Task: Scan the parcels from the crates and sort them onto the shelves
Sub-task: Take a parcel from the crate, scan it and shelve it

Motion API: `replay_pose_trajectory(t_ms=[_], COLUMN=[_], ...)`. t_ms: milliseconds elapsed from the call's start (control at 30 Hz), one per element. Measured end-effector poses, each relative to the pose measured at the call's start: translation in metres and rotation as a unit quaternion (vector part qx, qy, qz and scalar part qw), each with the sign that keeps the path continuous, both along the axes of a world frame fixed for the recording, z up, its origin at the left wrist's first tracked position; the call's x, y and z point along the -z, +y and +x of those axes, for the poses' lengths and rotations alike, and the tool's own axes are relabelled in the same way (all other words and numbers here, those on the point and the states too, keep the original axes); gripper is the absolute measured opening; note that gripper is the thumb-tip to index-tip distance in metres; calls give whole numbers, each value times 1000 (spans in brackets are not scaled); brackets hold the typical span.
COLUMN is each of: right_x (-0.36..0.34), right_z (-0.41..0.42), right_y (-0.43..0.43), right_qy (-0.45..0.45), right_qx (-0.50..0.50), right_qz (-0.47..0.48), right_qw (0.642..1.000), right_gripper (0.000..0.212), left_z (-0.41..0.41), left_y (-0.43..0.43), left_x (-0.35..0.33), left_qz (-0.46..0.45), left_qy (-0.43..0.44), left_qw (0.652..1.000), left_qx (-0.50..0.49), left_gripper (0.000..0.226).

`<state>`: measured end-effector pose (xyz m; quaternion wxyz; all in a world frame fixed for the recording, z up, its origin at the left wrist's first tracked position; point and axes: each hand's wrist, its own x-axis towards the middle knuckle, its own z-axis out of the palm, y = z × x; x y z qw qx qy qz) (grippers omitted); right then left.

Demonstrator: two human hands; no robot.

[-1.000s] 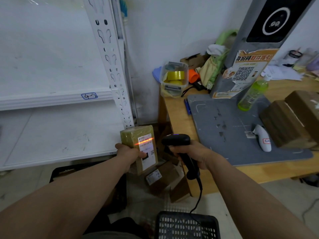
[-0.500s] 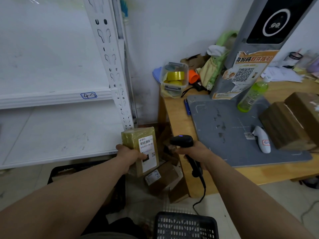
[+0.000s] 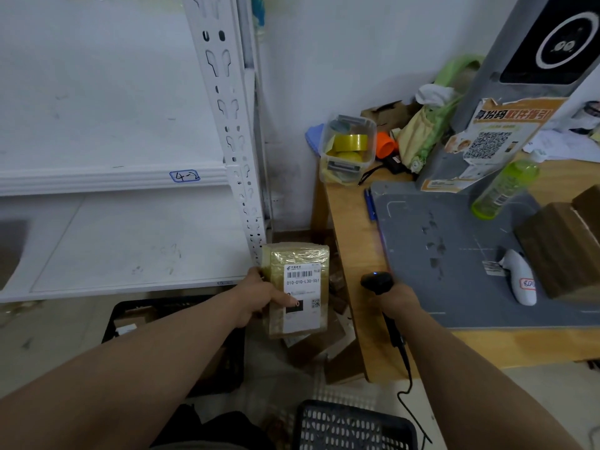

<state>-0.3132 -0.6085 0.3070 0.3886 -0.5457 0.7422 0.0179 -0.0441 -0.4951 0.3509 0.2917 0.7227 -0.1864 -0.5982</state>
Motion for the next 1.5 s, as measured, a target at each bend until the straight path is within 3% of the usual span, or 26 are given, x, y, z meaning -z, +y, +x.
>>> replay_pose_trajectory(t_ms=[200,400,500,567,633,933,1300,1500], right_x=[-9,-43,-69,-87,-101,-128,-110,-83], right_z=[1,27,62,93,128,307,524,614], right_y=[-2,5,15,26,41,115,266,310], right_qy=[15,102,-14,-140,-197,-178,-167,-90], right_qx=[40,-72,-144,-177,-214,-386,-475,-489], right_qz=[8,-122,-125,-51,9,83,54,-17], right_qw=[999,985,982,973,957,901,862,868], right_gripper=[70,69,74,73,73,93,83,92], left_z=[7,20,34,48,69,210,390,455], left_y=[6,18,29,41,57,170,338,394], left_x=[4,4,-4,-11,-19,-36,-52,-41], left_qz=[-1,-5,-16,-27,-39,-63,-53,-54], left_qy=[3,13,26,33,34,10,-88,-73], left_qw=[1000,1000,1000,999,998,998,990,974], left_qx=[0,4,7,14,18,-2,-95,-209], left_gripper=[99,98,94,95,98,111,93,46])
